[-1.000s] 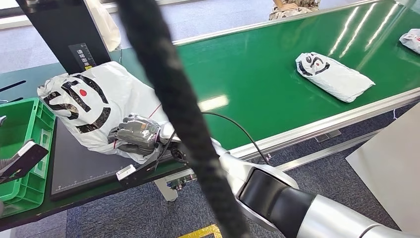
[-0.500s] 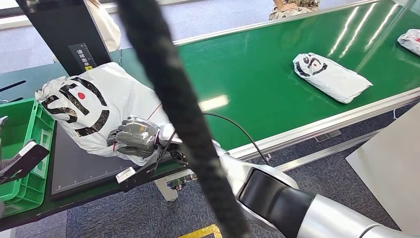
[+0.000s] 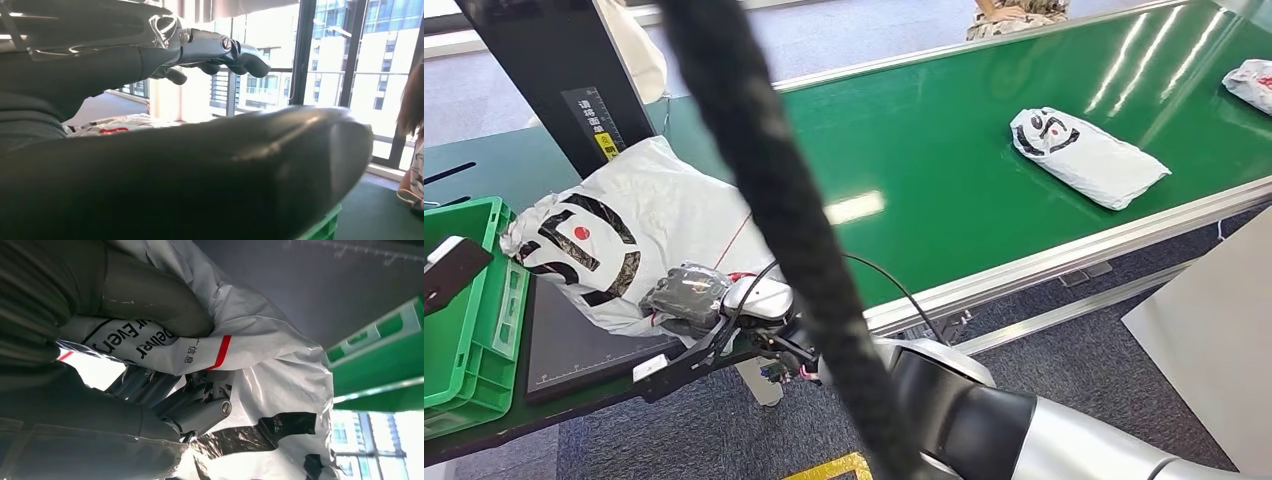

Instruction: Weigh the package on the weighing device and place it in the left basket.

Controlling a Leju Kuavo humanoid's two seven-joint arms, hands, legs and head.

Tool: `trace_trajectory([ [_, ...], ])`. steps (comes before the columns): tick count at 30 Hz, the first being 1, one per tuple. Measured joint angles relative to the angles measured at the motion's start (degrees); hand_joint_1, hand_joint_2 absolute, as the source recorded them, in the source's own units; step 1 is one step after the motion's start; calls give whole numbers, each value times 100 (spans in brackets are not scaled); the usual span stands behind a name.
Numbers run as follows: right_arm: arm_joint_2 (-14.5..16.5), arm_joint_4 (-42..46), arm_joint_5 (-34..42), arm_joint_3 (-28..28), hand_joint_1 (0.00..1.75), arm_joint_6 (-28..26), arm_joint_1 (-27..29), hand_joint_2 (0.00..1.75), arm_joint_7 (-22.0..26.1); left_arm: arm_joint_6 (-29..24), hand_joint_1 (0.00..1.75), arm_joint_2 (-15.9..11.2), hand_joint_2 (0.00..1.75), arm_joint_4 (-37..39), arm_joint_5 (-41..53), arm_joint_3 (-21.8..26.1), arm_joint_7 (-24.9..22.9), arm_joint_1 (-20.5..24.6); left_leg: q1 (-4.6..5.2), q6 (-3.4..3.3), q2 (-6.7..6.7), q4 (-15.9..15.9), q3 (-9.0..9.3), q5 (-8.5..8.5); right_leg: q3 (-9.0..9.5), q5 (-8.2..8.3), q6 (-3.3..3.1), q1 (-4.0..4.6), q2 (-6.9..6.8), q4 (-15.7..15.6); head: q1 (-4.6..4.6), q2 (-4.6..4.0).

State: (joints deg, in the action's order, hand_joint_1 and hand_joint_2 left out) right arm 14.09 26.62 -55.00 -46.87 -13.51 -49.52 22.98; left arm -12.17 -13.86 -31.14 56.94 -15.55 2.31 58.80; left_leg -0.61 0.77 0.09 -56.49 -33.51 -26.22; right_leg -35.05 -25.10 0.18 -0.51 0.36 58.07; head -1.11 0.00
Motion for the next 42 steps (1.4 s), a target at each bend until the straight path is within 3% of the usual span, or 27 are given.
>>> trace_trajectory([
  [8,190,-376,-112,-10,175,67,-6,175,-115,-46,0,-61,0,145,57,-8,-159,138,1,0,-1,0,0,0,0,-1,0,-1,0,-1,1,0],
  [9,207,-400,-139,-12,138,73,-5,175,-116,-51,0,-67,0,160,57,-8,-158,139,1,0,-1,0,0,0,0,-1,0,-1,0,-1,1,0],
  [12,278,-458,-264,-34,7,91,-1,44,-132,-67,0,-71,0,199,57,-8,-144,139,0,0,-1,0,0,0,0,-1,0,0,0,-1,2,0],
  [13,307,-474,-300,-47,0,98,4,0,-144,-68,0,-70,0,209,57,-8,-138,139,0,0,-1,0,0,0,-1,-1,0,0,0,-1,2,0],
  [20,414,-529,-147,-15,0,-25,25,0,34,-66,0,-66,0,282,101,-8,-126,143,1,0,-1,0,0,0,-2,-1,-1,-1,-1,-1,1,0],
  [28,282,-473,244,541,0,-568,-20,0,294,-108,0,-115,0,384,109,11,-18,110,1,0,-3,-1,0,0,-1,0,0,-1,-1,-2,1,0],
  [34,-181,-335,377,1161,0,-934,-112,0,151,-122,0,-258,0,407,92,73,74,62,2,0,-5,-2,0,0,-1,0,0,-2,-2,-2,1,0],
  [42,-1259,-298,127,2109,0,-1055,-319,0,-562,-410,0,-228,0,396,72,147,679,-229,7,-2,-21,-9,-2,-1,2,1,2,-9,-13,-7,0,0],
])
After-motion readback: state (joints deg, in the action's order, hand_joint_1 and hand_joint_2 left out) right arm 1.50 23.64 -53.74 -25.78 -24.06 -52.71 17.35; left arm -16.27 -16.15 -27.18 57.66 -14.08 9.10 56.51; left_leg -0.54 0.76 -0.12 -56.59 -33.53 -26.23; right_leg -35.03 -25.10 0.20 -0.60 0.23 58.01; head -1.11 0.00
